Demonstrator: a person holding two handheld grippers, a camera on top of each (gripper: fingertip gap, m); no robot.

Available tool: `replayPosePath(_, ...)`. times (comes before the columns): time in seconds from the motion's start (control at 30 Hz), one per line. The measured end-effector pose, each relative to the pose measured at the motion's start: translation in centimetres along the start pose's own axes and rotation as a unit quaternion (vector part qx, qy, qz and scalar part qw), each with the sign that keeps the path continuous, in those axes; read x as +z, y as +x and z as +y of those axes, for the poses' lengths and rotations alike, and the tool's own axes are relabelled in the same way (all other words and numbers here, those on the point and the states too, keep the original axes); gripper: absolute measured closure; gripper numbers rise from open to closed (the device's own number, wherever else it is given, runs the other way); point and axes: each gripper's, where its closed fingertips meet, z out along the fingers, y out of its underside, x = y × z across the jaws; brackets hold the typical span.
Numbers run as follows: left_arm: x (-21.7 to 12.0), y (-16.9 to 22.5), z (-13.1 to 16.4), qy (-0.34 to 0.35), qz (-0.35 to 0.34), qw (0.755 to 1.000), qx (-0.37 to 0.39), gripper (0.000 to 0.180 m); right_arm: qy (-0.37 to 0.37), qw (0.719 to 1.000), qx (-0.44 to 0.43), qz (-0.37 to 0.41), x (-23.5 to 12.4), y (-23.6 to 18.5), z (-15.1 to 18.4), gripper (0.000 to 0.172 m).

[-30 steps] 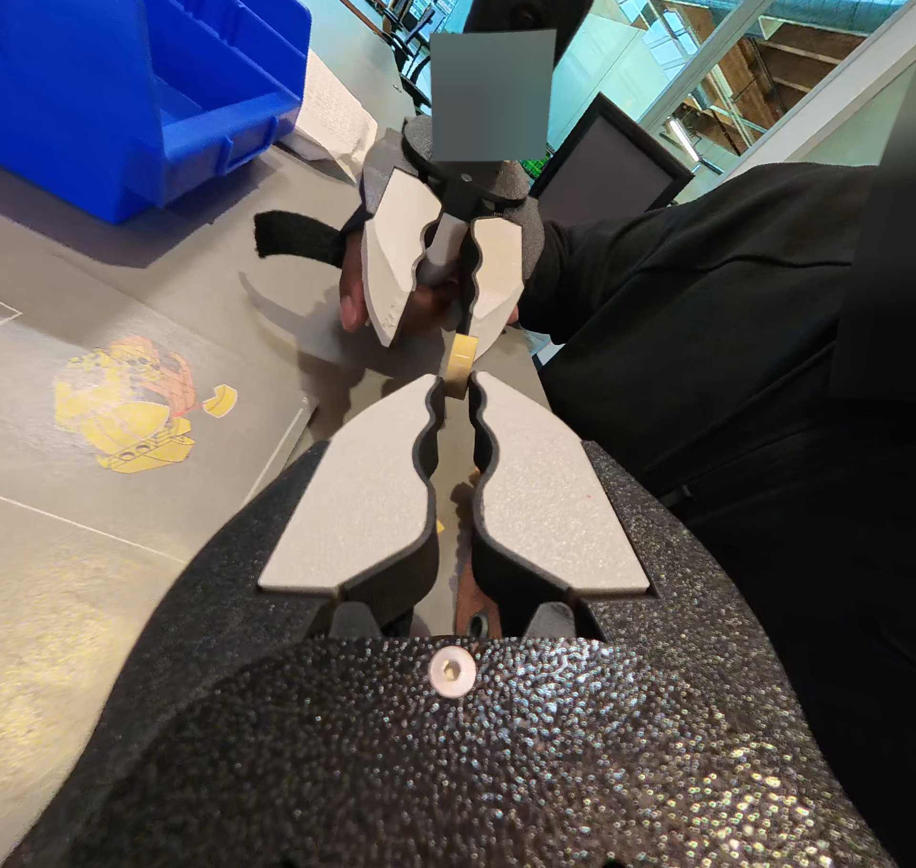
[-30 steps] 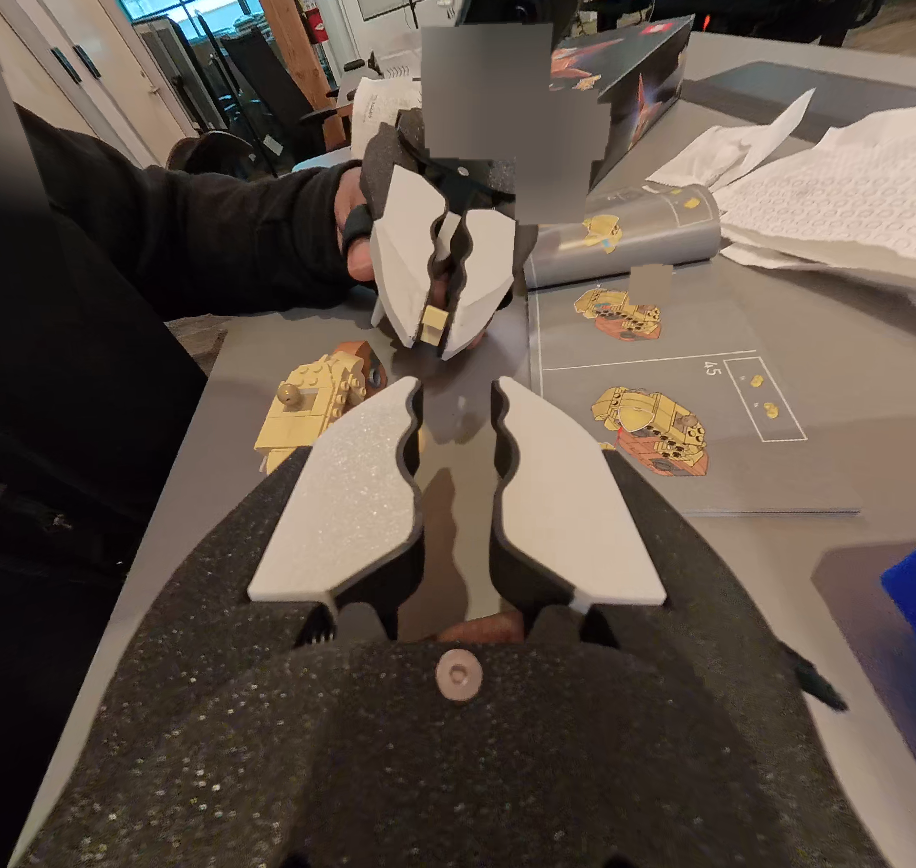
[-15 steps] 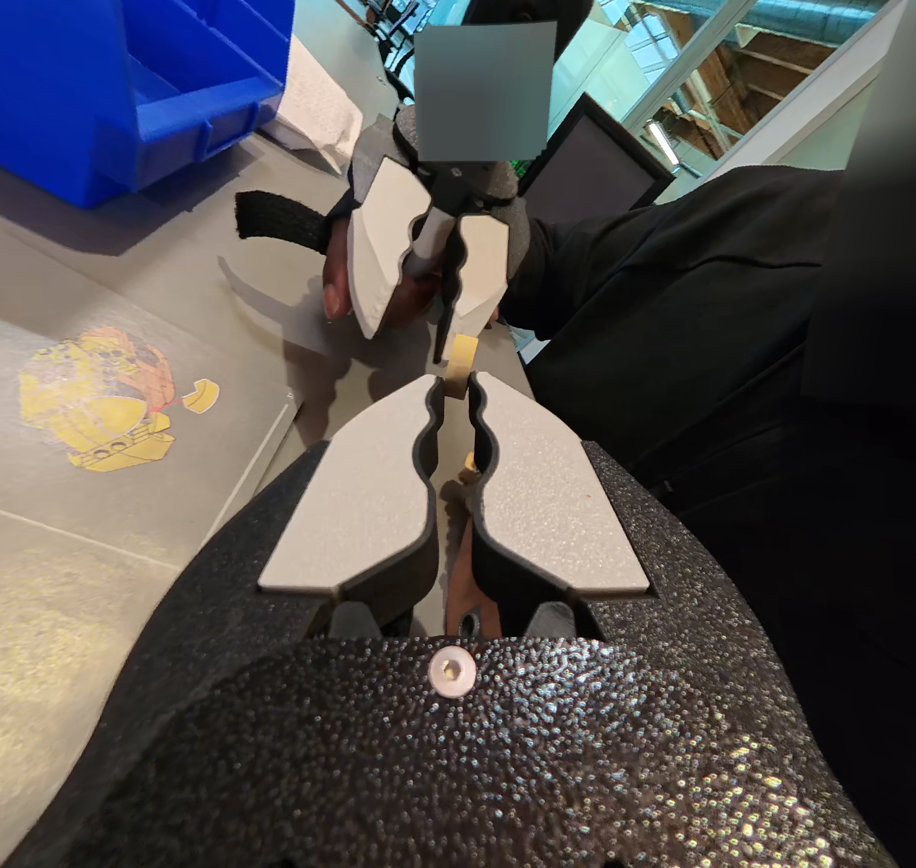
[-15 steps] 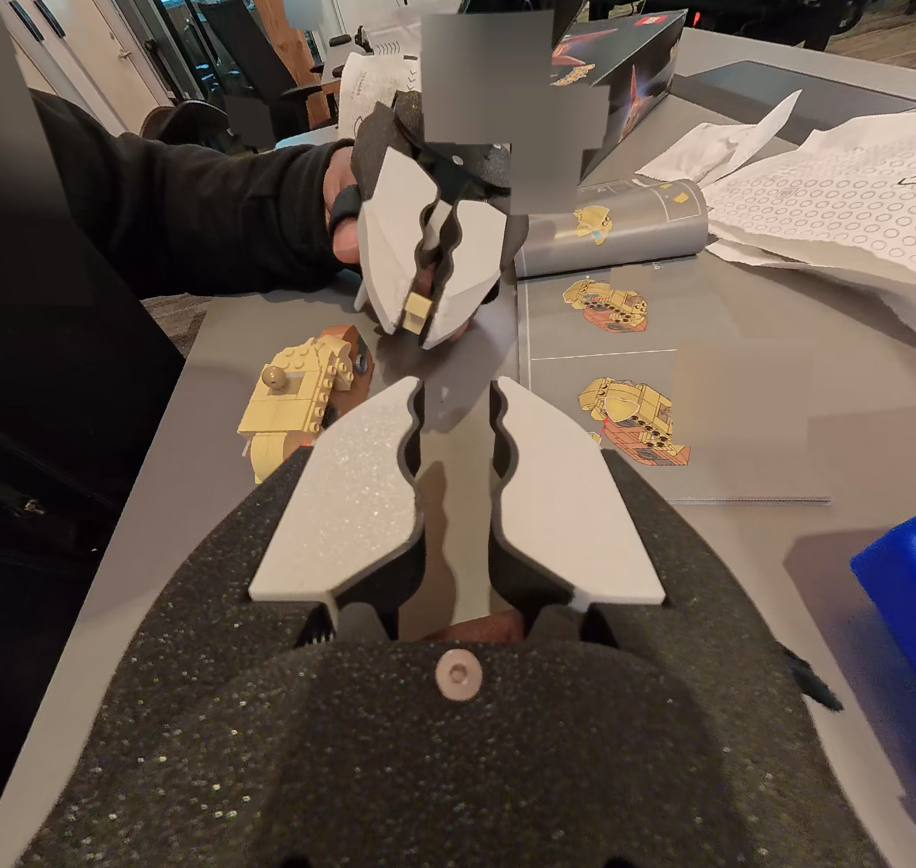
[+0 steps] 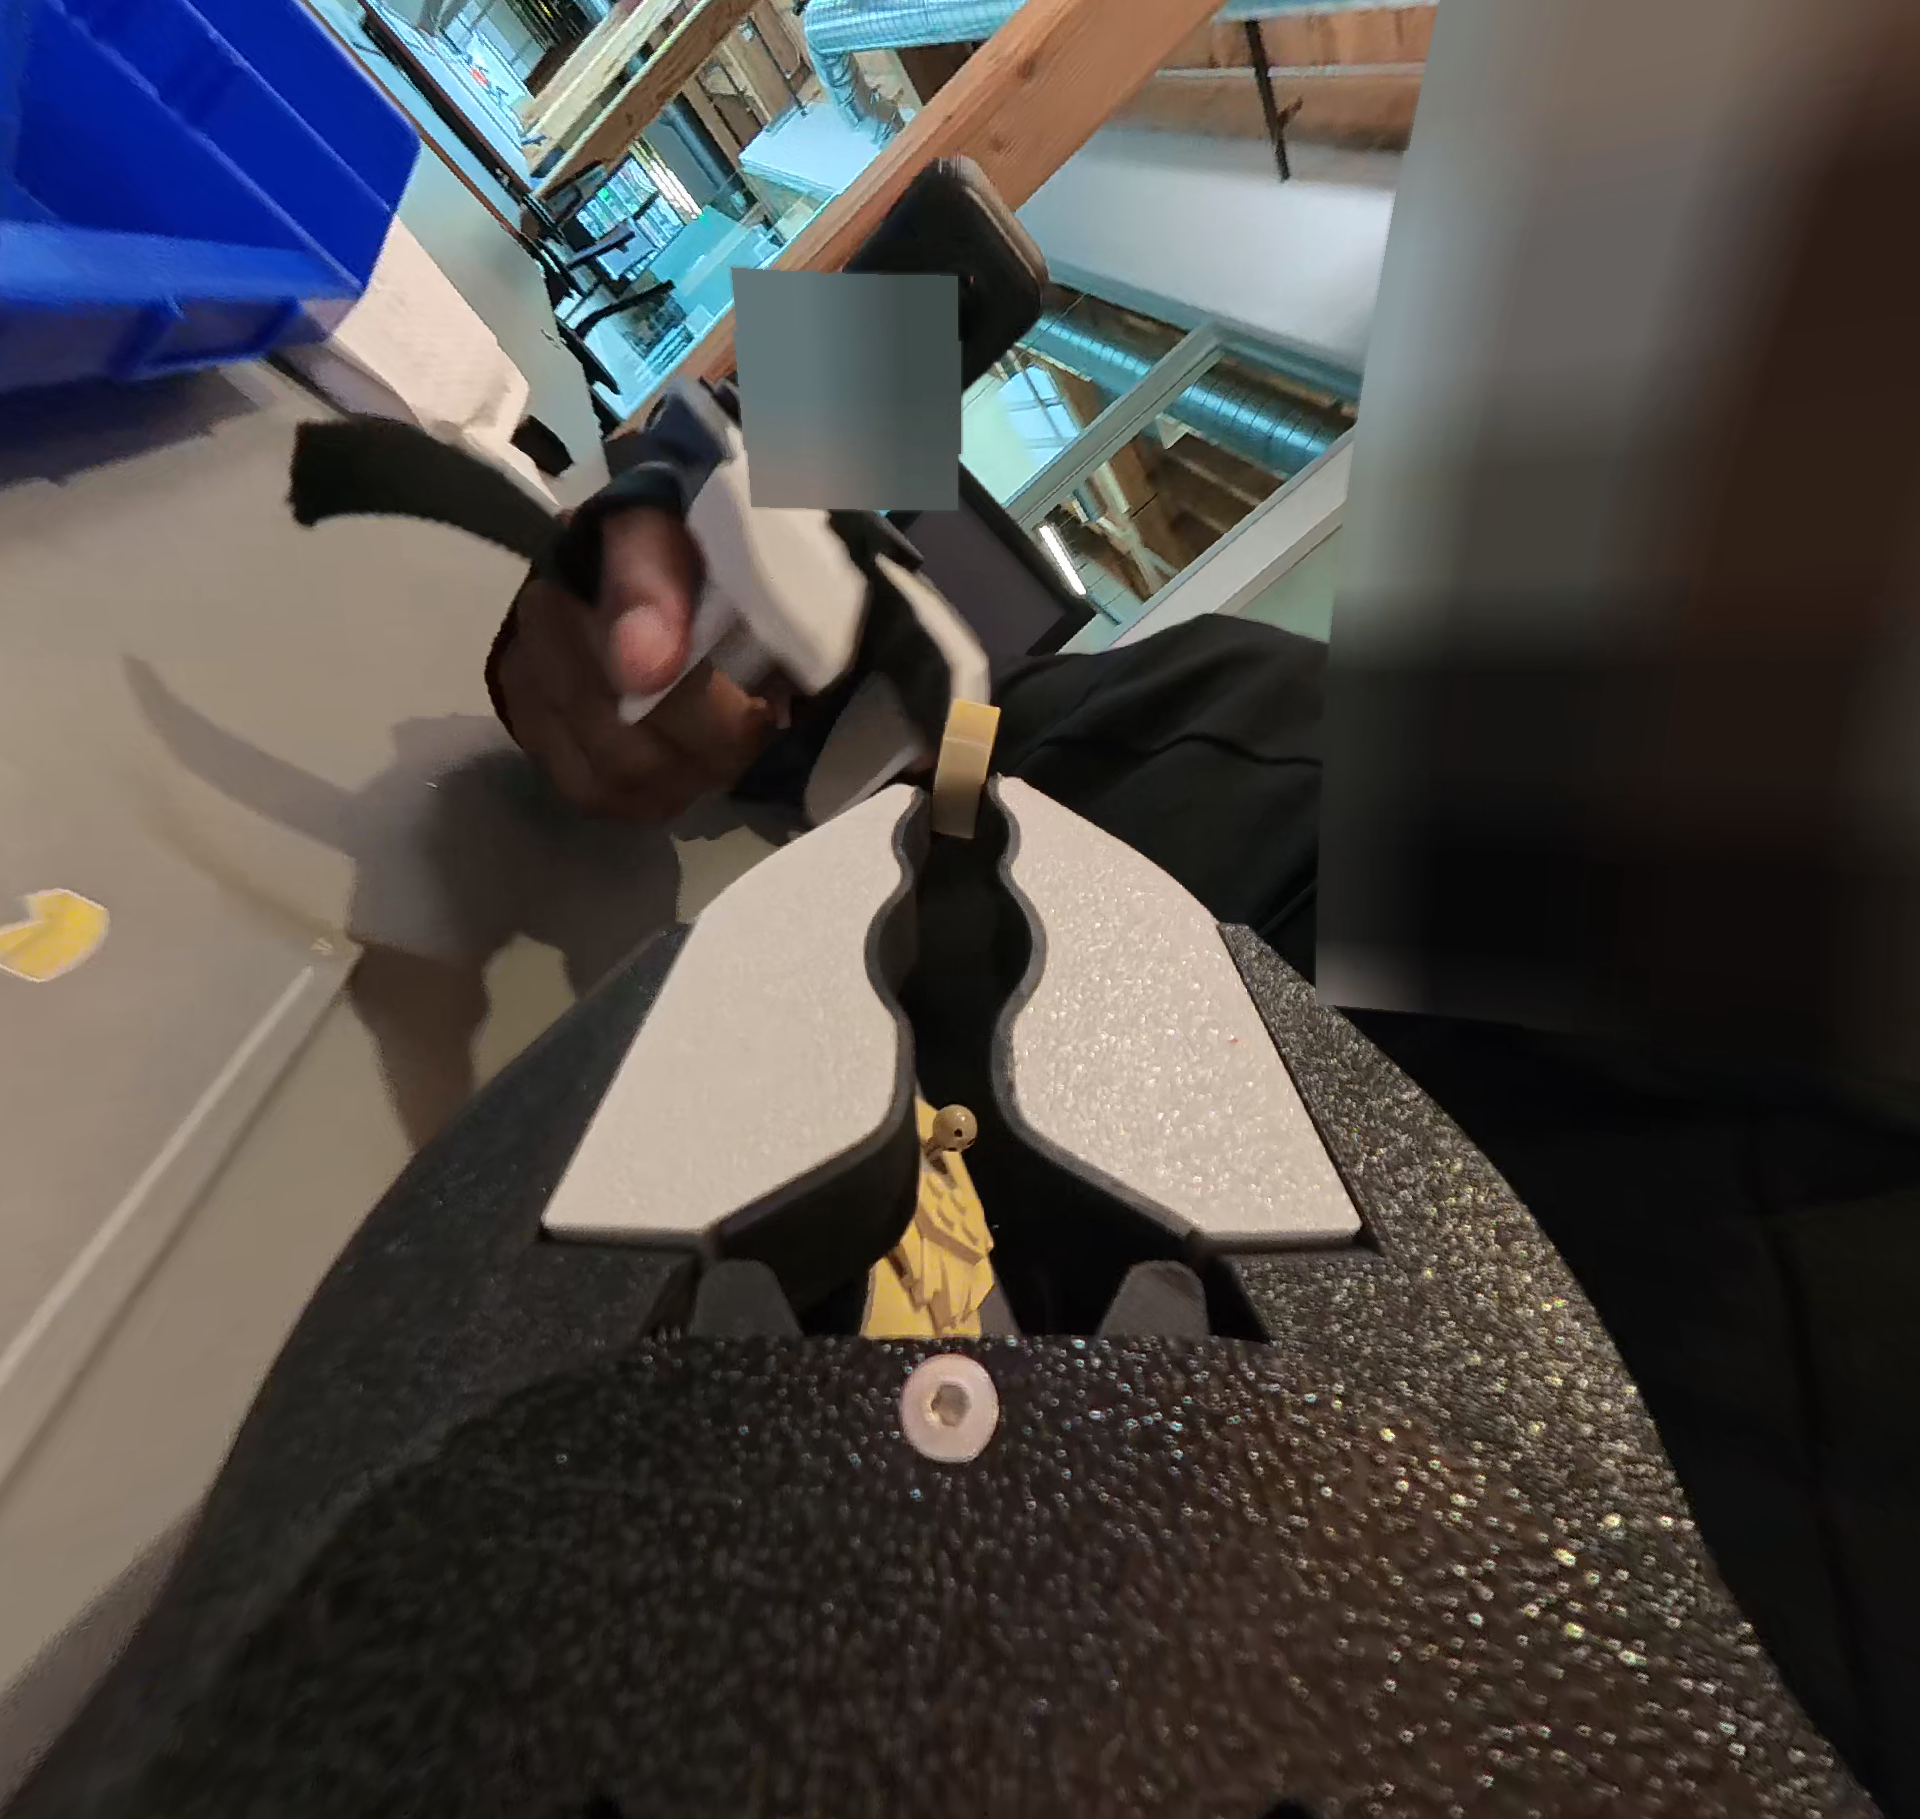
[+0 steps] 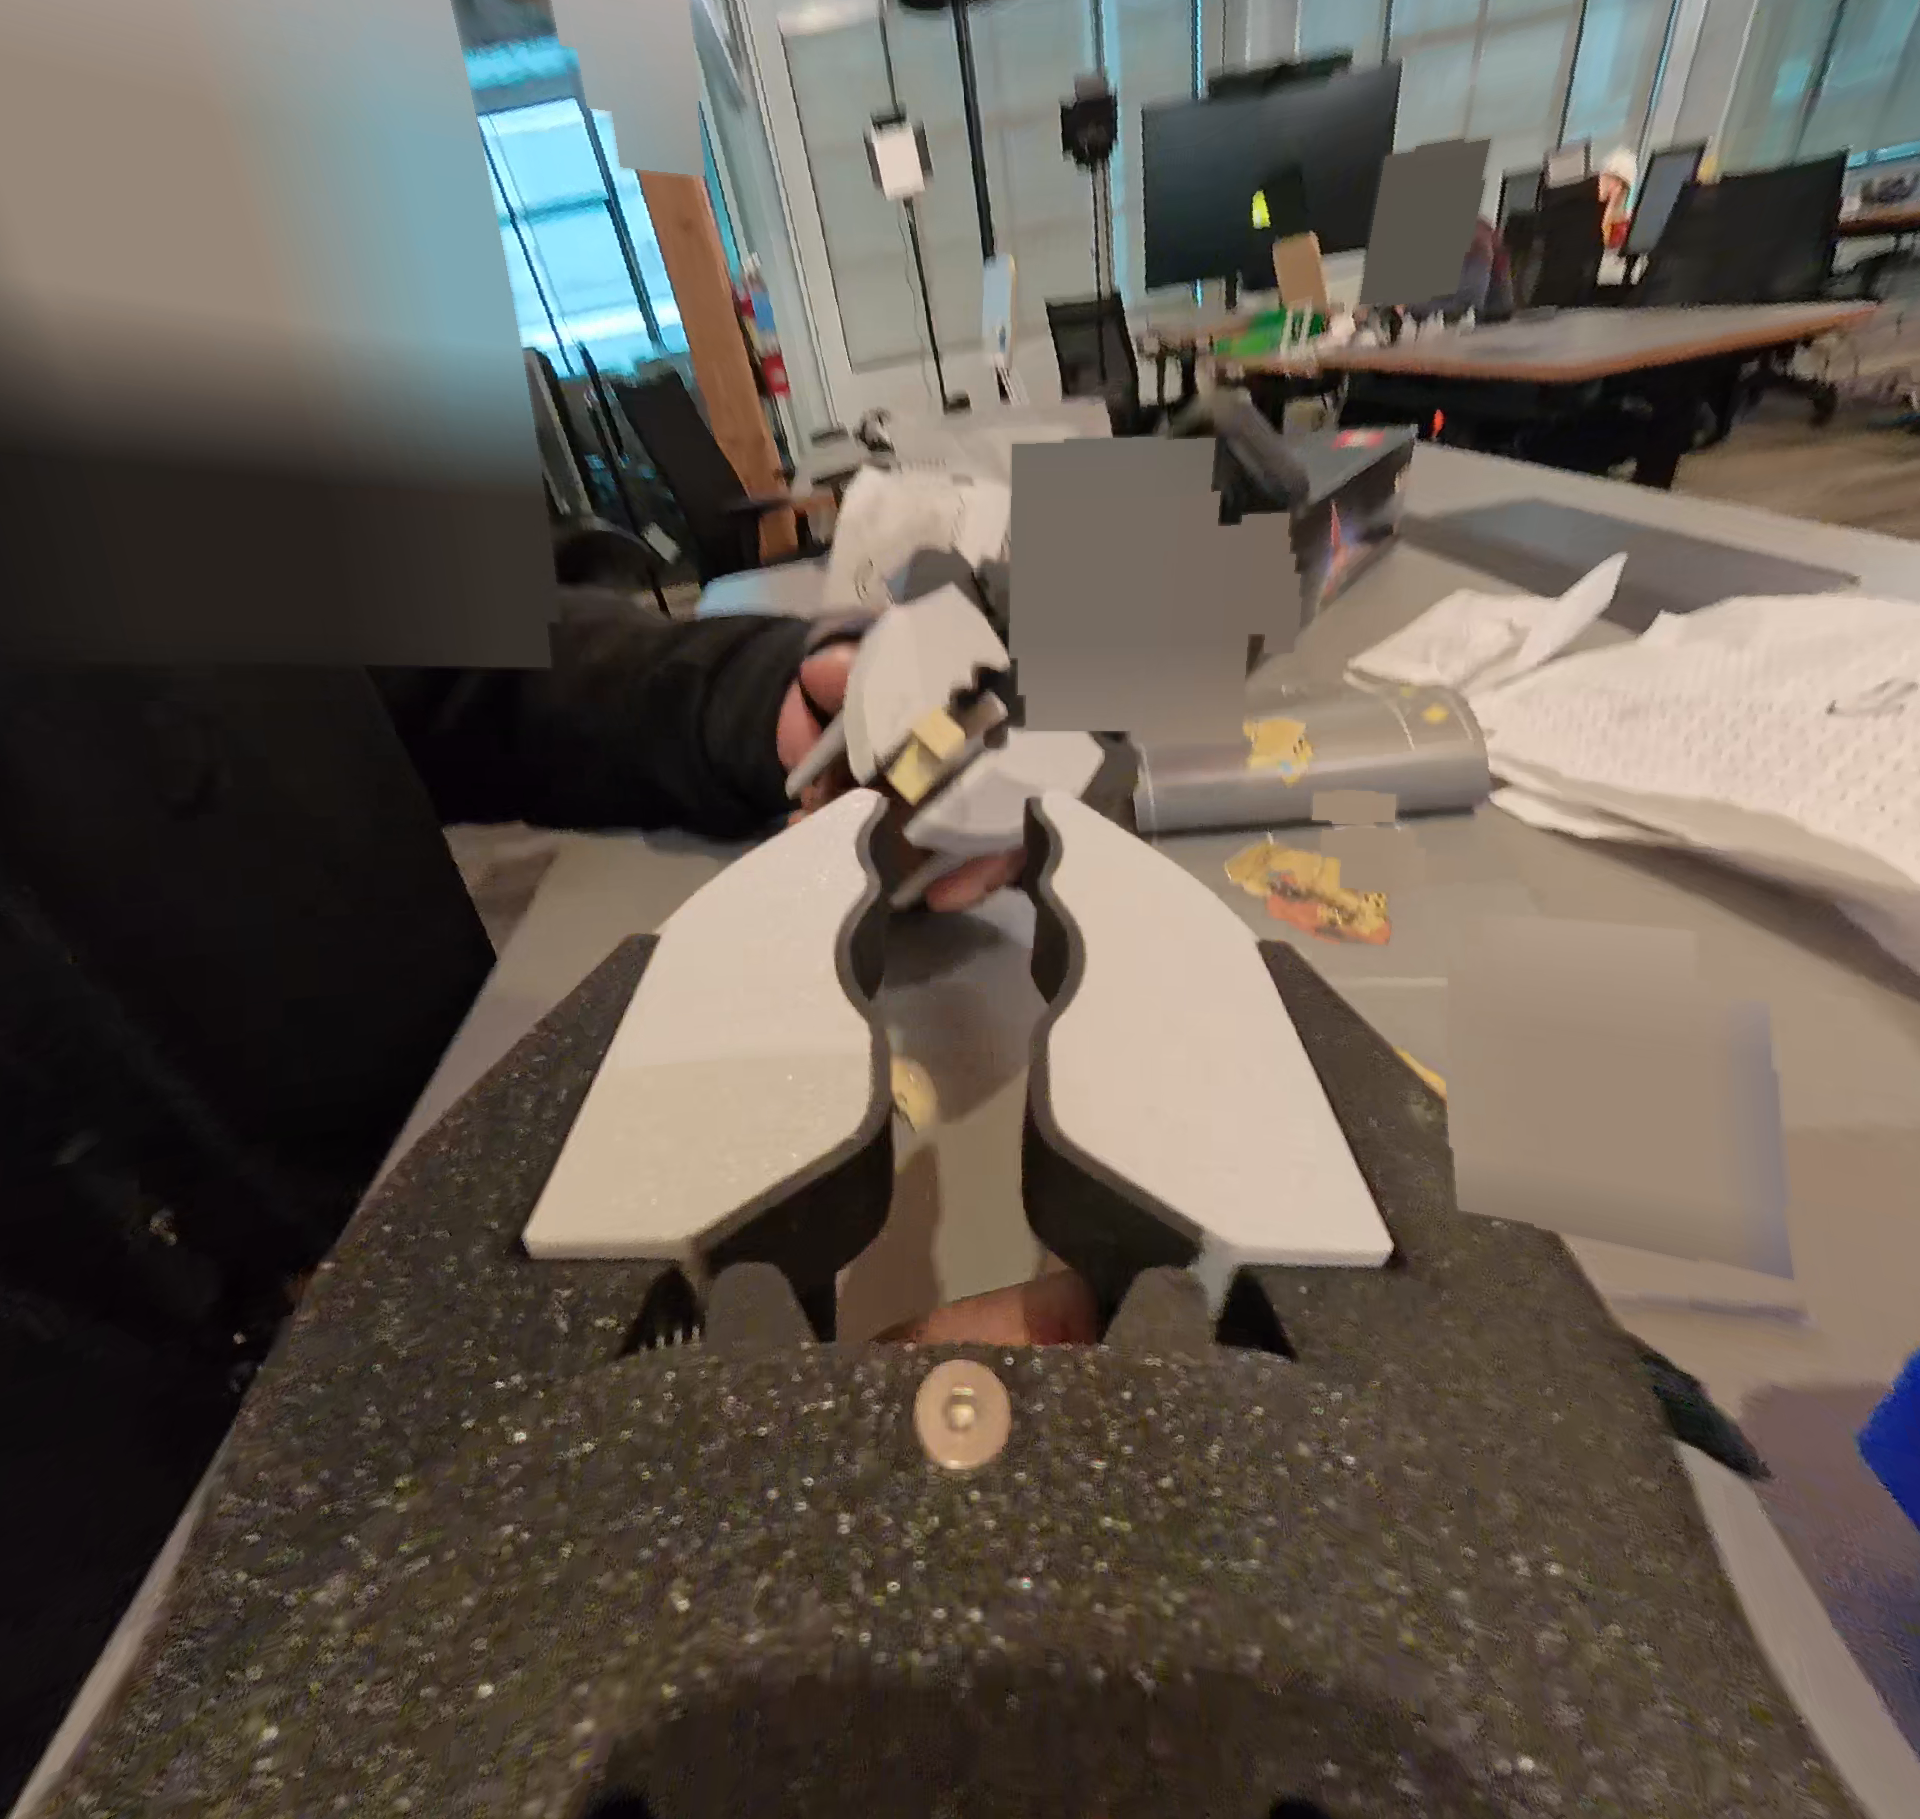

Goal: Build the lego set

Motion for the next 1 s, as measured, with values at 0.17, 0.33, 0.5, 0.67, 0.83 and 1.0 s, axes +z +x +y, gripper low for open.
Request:
replayPosePath(0.17, 0.5, 0.1, 0.4, 0.0, 0.019, 1.0, -0.02, 0.172, 0.027, 0.999, 0.014, -0.036, -0.2, -0.5, -0.9, 0.152)
replayPosePath(0.33, 0.9, 0.6, 1.0, -0.022, 0.032, 0.999, -0.026, 0.172, 0.026, 0.998, -0.004, -0.059, -0.1, -1.1, -0.8, 0.155)
replayPosePath(0.5, 1.0, 0.9, 1.3, -0.033, 0.038, 0.998, -0.027, 0.172, 0.028, 0.996, -0.015, -0.088, 0.3, -2.0, -0.7, 0.156)
replayPosePath(0.67, 1.2, 1.4, 1.6, -0.041, 0.048, 0.998, -0.026, 0.172, 0.026, 0.995, -0.019, -0.094, 0.8, -2.3, -0.5, 0.156)
replayPosePath(0.83, 1.2, 1.3, 1.8, -0.047, 0.047, 0.997, -0.029, 0.172, 0.03, 0.994, -0.015, -0.102, 1.1, -2.8, -0.7, 0.162)
replayPosePath(1.0, 0.8, 0.6, 1.5, -0.05, 0.013, 0.999, -0.016, 0.171, -0.003, 0.998, 0.011, -0.069, 1.3, -1.8, -0.4, 0.163)
